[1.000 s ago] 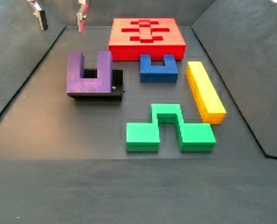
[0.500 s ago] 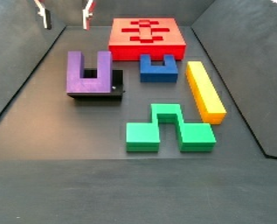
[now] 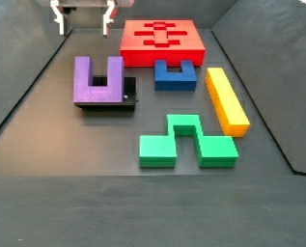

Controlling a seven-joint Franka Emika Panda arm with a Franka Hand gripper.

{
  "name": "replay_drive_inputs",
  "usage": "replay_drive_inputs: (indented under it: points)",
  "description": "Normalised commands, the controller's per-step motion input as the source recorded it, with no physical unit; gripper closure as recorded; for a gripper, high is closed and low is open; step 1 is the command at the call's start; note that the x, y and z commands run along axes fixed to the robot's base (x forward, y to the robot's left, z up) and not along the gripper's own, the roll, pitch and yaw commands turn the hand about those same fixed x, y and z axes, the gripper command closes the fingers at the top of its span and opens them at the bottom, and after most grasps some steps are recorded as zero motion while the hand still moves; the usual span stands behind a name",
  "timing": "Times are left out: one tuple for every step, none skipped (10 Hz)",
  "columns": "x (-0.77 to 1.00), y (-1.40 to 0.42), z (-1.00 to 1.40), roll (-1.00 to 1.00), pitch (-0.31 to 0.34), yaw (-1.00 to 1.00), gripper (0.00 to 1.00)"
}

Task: Pick up the purple object. Move up. Place the purple object on the fixture. Regrasp the purple object. Move to above the board. Insert the purple object.
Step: Regrasp the purple object.

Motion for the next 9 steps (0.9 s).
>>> replay_drive_inputs:
  points:
    - [0.81,-0.20,-0.32,0.57,0.046,0.17,0.00]
    - [0.85,0.07,-0.40,0.07,0.040,0.27,0.00]
    - [0.92,0.14,-0.35,0.00,0.103,0.29,0.00]
    - [0.97,0.10,-0.28,0.00,0.111,0.27,0.00]
    - [1.00,0.00,-0.23,0.04,0.151,0.22,0.00]
    - [0.84,-0.14,-0.08,0.01,0.229,0.00,0.00]
    - [1.00,-0.06,-0.06,0.00,0.214,0.00,0.00]
    - [1.00,-0.02,-0.13,0.00,0.103,0.00,0.00]
    - [1.00,0.00,-0.13,0.00,0.086,0.00,0.00]
